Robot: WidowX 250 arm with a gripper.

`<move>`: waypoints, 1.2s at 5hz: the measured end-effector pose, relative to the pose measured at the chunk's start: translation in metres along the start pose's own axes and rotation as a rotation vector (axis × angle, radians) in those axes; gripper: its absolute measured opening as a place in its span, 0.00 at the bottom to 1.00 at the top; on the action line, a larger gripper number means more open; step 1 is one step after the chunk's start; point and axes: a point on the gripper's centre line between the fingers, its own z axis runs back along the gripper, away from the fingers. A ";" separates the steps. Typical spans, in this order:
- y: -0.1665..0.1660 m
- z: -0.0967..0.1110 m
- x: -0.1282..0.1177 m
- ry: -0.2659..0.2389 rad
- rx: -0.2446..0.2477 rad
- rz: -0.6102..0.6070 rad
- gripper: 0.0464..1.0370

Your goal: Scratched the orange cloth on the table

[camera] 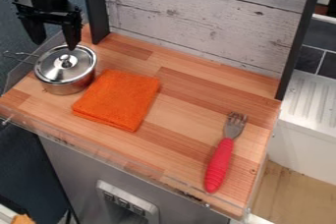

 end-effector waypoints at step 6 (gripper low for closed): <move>-0.098 -0.059 -0.045 0.151 -0.033 -0.246 0.96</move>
